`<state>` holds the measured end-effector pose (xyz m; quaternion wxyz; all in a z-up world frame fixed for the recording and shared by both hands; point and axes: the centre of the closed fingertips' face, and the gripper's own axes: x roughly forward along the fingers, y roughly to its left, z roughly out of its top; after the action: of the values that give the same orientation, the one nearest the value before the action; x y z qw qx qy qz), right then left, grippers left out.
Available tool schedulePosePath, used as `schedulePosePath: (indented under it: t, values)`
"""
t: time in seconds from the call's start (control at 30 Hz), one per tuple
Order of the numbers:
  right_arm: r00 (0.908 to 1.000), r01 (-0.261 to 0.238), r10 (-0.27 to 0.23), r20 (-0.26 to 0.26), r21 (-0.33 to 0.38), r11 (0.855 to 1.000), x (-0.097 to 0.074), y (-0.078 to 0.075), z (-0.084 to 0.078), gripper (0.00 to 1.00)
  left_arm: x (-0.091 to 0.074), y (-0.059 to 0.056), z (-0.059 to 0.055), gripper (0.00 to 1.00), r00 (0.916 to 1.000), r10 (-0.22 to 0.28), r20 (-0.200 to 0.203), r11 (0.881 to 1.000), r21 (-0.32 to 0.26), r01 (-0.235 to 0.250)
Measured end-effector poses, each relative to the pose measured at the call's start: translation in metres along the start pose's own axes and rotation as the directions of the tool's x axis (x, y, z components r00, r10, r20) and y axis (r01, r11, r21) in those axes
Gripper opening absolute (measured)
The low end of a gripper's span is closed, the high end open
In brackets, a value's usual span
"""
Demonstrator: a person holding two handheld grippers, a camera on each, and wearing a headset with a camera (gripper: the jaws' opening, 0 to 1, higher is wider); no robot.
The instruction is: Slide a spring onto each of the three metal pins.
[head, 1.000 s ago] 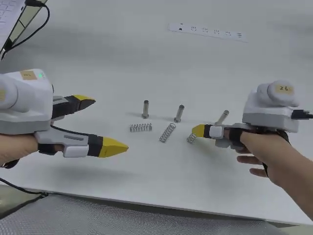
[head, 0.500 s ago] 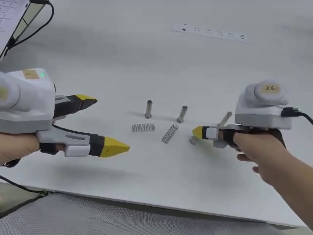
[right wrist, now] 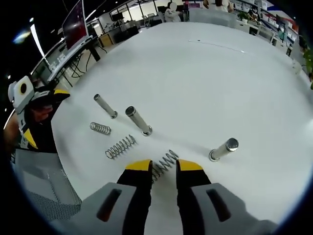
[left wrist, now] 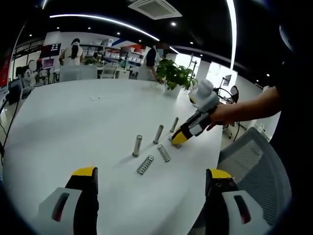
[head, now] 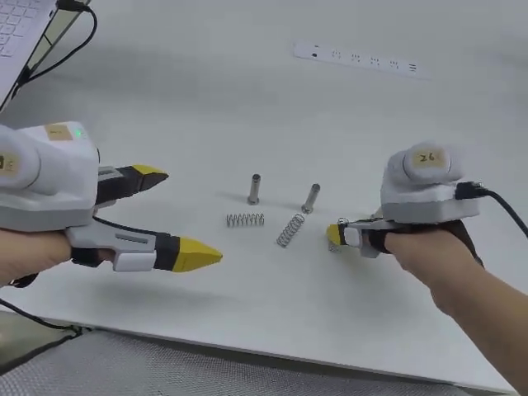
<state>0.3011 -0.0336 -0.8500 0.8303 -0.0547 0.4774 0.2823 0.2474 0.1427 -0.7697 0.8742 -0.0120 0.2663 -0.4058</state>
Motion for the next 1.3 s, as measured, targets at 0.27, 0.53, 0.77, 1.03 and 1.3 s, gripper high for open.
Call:
schedulePosePath:
  t: [0.27, 0.53, 0.77, 1.03, 1.3]
  values:
    - [0.9999, -0.005, 0.005, -0.01, -0.038, 0.999, -0.005, -0.001, -0.004, 0.14, -0.002, 0.0, 0.001, 0.88, 1.0, 0.003, 0.003, 1.0, 0.0, -0.003]
    - [0.9998, 0.0, -0.002, -0.02, -0.084, 0.997, -0.005, -0.004, -0.009, 0.12, -0.001, -0.003, 0.001, 0.88, 1.0, -0.003, 0.003, 1.0, 0.004, 0.003]
    - [0.9997, -0.009, 0.005, -0.025, -0.159, 0.987, -0.007, -0.001, -0.013, 0.09, -0.001, -0.007, 0.003, 0.88, 0.9999, -0.01, 0.006, 1.0, 0.009, 0.01]
    - [0.9989, -0.038, 0.032, -0.033, -0.199, 0.979, -0.007, 0.0, -0.015, 0.08, -0.001, -0.008, 0.003, 0.88, 0.9999, -0.015, -0.002, 1.0, 0.015, 0.015]
    - [0.9975, -0.07, 0.07, -0.005, -0.195, 0.978, -0.013, 0.002, -0.01, 0.08, 0.002, -0.011, 0.005, 0.87, 0.9996, -0.028, -0.008, 0.999, 0.03, 0.028]
